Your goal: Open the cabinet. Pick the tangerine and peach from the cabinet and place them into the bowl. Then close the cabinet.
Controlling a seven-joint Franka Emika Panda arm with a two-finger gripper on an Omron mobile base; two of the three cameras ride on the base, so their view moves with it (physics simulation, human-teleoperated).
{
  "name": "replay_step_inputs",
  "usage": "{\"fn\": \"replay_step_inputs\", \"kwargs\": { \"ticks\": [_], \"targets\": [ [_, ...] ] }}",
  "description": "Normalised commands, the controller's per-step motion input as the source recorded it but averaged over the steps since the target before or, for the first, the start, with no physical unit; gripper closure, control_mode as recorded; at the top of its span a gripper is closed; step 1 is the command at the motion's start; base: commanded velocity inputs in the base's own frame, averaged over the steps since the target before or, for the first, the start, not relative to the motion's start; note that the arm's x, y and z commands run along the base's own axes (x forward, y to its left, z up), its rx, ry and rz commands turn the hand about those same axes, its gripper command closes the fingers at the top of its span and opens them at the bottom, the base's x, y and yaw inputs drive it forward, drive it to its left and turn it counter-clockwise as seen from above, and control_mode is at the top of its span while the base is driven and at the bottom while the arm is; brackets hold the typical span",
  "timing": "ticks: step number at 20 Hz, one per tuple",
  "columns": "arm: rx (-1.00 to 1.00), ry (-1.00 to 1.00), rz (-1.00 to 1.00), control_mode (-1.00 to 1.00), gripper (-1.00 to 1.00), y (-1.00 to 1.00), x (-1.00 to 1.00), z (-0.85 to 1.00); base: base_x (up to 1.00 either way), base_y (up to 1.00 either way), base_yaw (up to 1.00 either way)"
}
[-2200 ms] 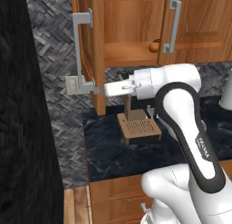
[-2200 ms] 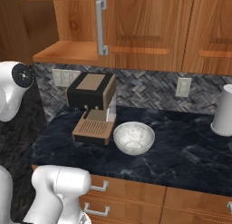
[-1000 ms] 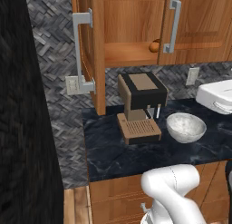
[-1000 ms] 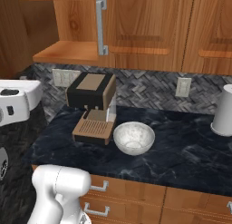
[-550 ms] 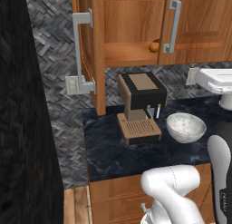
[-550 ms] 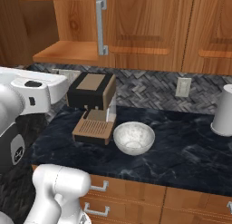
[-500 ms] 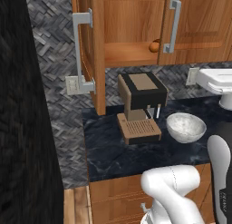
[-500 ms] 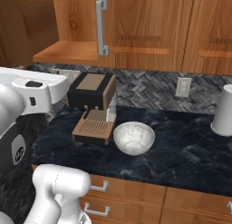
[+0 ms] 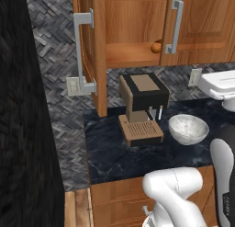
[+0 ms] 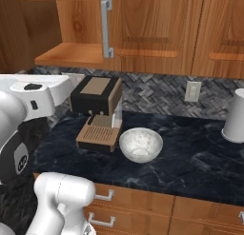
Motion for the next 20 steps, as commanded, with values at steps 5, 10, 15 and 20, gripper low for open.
{"fn": "replay_step_inputs", "kwargs": {
  "ticks": [5, 10, 15, 20],
  "targets": [
    [0.0, -0.01, 0.0, -1.0, -1.0, -0.01, 0.0, 0.0, 0.0, 0.0, 0.0],
    [0.02, 0.0, 0.0, -1.0, -1.0, -0.32, 0.24, 0.0, 0.0, 0.0, 0.0],
    [0.0, 0.0, 0.0, -1.0, -1.0, -0.16, 0.48, 0.0, 0.0, 0.0, 0.0],
    [0.0, 0.03, 0.0, -1.0, -1.0, 0.0, 0.65, 0.0, 0.0, 0.0, 0.0]
  ]
}}
